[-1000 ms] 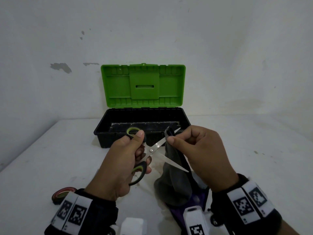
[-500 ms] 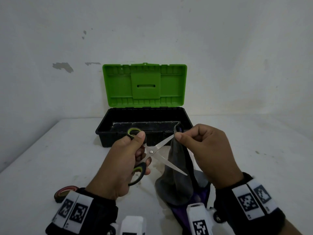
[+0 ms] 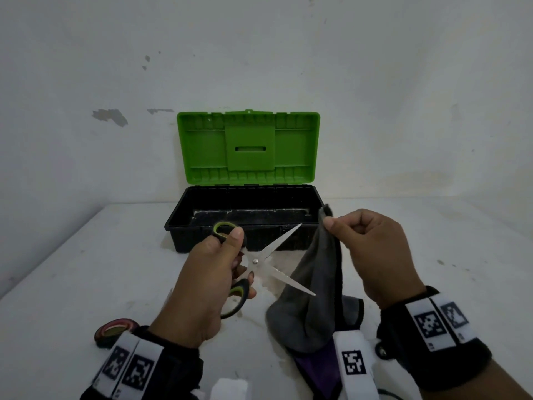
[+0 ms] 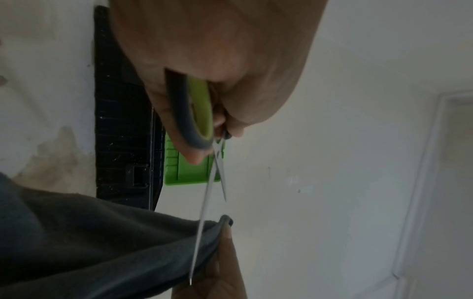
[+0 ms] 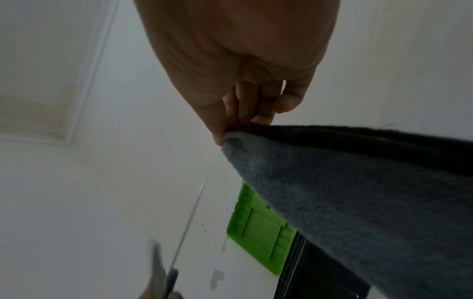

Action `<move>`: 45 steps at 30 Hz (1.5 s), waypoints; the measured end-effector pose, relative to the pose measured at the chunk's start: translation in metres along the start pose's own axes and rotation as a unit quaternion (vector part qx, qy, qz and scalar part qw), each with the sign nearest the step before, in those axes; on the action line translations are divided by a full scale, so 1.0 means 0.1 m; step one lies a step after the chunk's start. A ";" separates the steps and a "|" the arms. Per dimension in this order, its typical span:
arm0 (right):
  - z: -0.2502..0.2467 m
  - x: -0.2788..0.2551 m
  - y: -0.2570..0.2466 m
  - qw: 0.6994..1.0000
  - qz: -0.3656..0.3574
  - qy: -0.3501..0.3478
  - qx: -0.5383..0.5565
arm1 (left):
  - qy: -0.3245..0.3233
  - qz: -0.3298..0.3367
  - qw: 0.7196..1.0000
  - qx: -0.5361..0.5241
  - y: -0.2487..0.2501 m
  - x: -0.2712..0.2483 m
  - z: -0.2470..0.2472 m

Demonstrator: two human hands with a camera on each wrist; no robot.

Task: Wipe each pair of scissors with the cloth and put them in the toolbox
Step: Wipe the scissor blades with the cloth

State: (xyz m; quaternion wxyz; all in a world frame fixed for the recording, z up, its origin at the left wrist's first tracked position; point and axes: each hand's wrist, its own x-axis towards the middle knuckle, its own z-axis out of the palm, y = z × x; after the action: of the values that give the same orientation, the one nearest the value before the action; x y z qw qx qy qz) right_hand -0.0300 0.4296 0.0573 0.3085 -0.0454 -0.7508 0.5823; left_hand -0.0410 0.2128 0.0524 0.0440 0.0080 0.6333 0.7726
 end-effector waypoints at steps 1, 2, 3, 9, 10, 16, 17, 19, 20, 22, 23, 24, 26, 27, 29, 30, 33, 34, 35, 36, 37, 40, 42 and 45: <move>-0.03 0.02 0.03 1.000 0.013 0.007 0.018 | 0.011 0.009 1.000 0.008 -0.01 0.01 -0.01; -0.05 0.03 0.06 0.999 0.028 0.006 0.034 | 0.018 0.017 1.000 0.012 -0.01 0.02 -0.02; -0.07 0.04 0.08 0.998 0.041 -0.003 0.048 | 0.021 0.024 0.999 0.016 -0.02 0.03 -0.02; -0.01 -0.03 0.07 0.993 0.077 -0.070 0.062 | -0.021 0.027 0.997 0.067 0.00 0.12 0.01; 0.04 -0.06 0.07 0.994 0.075 -0.077 0.037 | -0.029 0.038 0.995 0.086 0.00 0.13 0.01; 0.22 -0.16 0.09 0.990 0.076 -0.110 -0.048 | -0.027 0.134 0.969 0.207 -0.01 0.11 -0.02; 0.24 -0.17 0.07 0.988 0.087 -0.123 -0.034 | -0.024 0.153 0.963 0.222 -0.02 0.10 -0.03; 0.28 -0.19 -0.04 0.983 0.108 -0.148 -0.002 | -0.020 0.191 0.945 0.265 -0.03 0.11 -0.04; 0.29 -0.21 -0.11 0.981 0.111 -0.158 0.011 | -0.019 0.210 0.934 0.290 -0.03 0.11 -0.03; 0.31 -0.23 -0.23 0.979 0.111 -0.171 0.019 | -0.010 0.262 0.899 0.350 -0.04 0.14 -0.03; 0.32 -0.21 -0.25 0.978 0.107 -0.176 0.014 | -0.003 0.299 0.874 0.382 -0.04 0.14 -0.02; 0.33 -0.20 -0.27 0.978 0.104 -0.180 0.005 | 0.000 0.338 0.849 0.407 -0.04 0.15 -0.01; 0.34 -0.18 -0.27 0.977 0.105 -0.184 -0.010 | -0.008 0.394 0.810 0.436 -0.05 0.16 0.02; 0.34 -0.17 -0.27 0.976 0.115 -0.185 -0.014 | -0.011 0.409 0.796 0.447 -0.06 0.17 0.02; 0.33 -0.18 -0.25 0.972 0.134 -0.190 -0.014 | -0.012 0.421 0.777 0.469 -0.07 0.18 0.02; 0.33 -0.20 -0.23 0.972 0.140 -0.191 -0.013 | -0.014 0.427 0.768 0.477 -0.08 0.18 0.01; 0.31 -0.23 -0.16 0.970 0.153 -0.189 -0.005 | -0.010 0.448 0.753 0.483 -0.09 0.19 0.01; 0.30 -0.25 -0.16 0.971 0.151 -0.183 -0.002 | -0.002 0.451 0.758 0.471 -0.09 0.19 0.01; 0.29 -0.27 -0.14 0.973 0.148 -0.177 0.002 | 0.008 0.449 0.769 0.455 -0.09 0.18 0.01; 0.29 -0.30 -0.13 0.975 0.143 -0.171 0.006 | 0.021 0.441 0.783 0.438 -0.08 0.17 0.02; 0.28 -0.32 -0.12 0.977 0.138 -0.164 0.013 | 0.038 0.425 0.800 0.422 -0.07 0.15 0.02; 0.27 -0.38 -0.08 0.983 0.125 -0.133 0.026 | 0.079 0.294 0.872 0.384 -0.05 0.08 0.01; 0.28 -0.41 -0.05 0.987 0.114 -0.112 0.030 | 0.054 0.179 0.921 0.341 -0.04 0.06 -0.01; 0.28 -0.49 -0.06 0.992 0.081 -0.101 0.003 | -0.010 0.076 0.966 0.248 -0.03 0.05 -0.05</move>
State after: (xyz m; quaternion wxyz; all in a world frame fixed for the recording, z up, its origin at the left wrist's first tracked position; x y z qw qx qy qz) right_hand -0.0030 0.3831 0.0392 0.1834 -0.0459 -0.7702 0.6092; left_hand -0.0465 0.2094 0.0481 -0.0123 0.0748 0.8021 0.5924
